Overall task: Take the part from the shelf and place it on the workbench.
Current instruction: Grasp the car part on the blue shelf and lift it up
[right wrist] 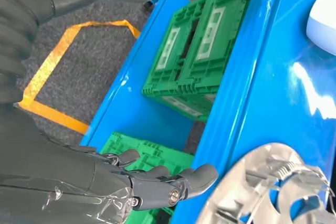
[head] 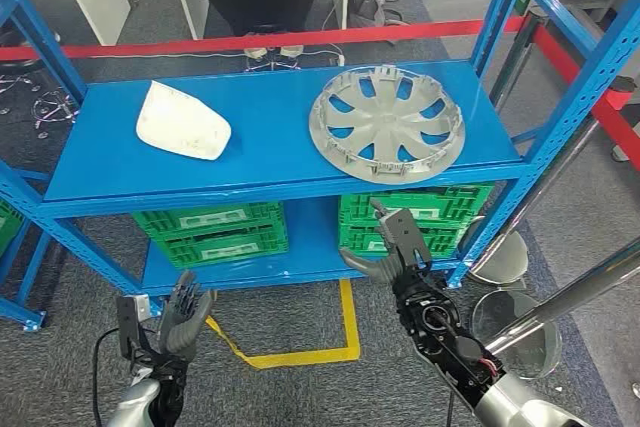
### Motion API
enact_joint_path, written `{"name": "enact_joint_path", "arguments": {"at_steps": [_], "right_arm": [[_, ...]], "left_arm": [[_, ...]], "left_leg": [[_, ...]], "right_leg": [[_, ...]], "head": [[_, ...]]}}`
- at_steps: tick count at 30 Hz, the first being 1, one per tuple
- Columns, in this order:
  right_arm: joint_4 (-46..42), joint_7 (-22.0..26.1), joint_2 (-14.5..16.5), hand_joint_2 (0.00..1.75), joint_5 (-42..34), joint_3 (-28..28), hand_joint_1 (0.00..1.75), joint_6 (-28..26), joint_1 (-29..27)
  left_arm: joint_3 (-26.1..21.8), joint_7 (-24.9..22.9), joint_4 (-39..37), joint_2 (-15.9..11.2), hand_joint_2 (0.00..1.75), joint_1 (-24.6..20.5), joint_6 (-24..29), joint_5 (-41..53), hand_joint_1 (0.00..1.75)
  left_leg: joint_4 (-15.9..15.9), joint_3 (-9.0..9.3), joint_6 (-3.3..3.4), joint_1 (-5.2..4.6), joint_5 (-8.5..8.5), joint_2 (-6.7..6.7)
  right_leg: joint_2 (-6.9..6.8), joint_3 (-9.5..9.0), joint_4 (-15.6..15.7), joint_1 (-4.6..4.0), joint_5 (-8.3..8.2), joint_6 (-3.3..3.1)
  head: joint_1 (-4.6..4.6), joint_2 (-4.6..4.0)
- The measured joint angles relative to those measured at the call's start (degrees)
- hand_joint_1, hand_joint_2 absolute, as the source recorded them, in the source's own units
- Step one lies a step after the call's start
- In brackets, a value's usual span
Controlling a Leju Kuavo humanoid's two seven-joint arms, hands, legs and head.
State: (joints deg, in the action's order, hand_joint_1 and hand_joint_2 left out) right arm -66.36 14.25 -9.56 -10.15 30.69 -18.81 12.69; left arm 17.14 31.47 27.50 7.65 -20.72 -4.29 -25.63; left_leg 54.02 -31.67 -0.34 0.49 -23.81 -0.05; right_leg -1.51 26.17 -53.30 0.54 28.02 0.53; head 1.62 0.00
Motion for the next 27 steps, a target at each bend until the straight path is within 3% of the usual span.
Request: {"name": "enact_joint_path", "arguments": {"at_steps": [7,11,20,27], "right_arm": [[-0.94,-0.92,-0.52,1.75,-1.16,-0.16,0.0,0.01,-0.7],[-1.8,-0.58,-1.32,1.75,-2.48,-1.16,0.0,0.07,-1.12],[-4.8,-2.87,-3.08,1.75,-2.43,-3.27,0.0,0.19,-1.63],[-6.51,-6.77,-3.09,1.75,-0.98,-2.9,0.0,-0.39,-0.65]], "left_arm": [[2.11,0.51,0.0,-0.18,1.75,-0.45,0.5,-2.17,0.0],[3.69,0.57,0.05,-0.15,0.0,-1.17,1.56,-2.49,0.0],[6.01,-2.13,0.09,0.52,0.0,-4.43,2.44,-6.61,0.0],[6.21,-4.6,0.23,0.52,0.0,-4.41,3.97,-12.36,0.0]], "left_leg": [[0.0,0.0,0.0,0.0,0.0,0.0],[0.01,0.0,0.01,0.0,0.01,0.0],[0.02,-0.06,0.0,-0.01,0.03,0.14],[0.01,-0.08,0.0,0.0,0.06,0.11]], "right_leg": [[0.0,0.01,0.0,0.0,-0.01,0.0],[0.0,0.03,0.0,0.01,-0.01,0.01],[0.04,0.07,-0.01,0.0,-0.11,0.04],[0.04,0.07,-0.01,-0.01,-0.11,0.05]], "head": [[0.01,0.0],[-0.02,0.0],[0.01,0.0],[0.01,0.0]]}}
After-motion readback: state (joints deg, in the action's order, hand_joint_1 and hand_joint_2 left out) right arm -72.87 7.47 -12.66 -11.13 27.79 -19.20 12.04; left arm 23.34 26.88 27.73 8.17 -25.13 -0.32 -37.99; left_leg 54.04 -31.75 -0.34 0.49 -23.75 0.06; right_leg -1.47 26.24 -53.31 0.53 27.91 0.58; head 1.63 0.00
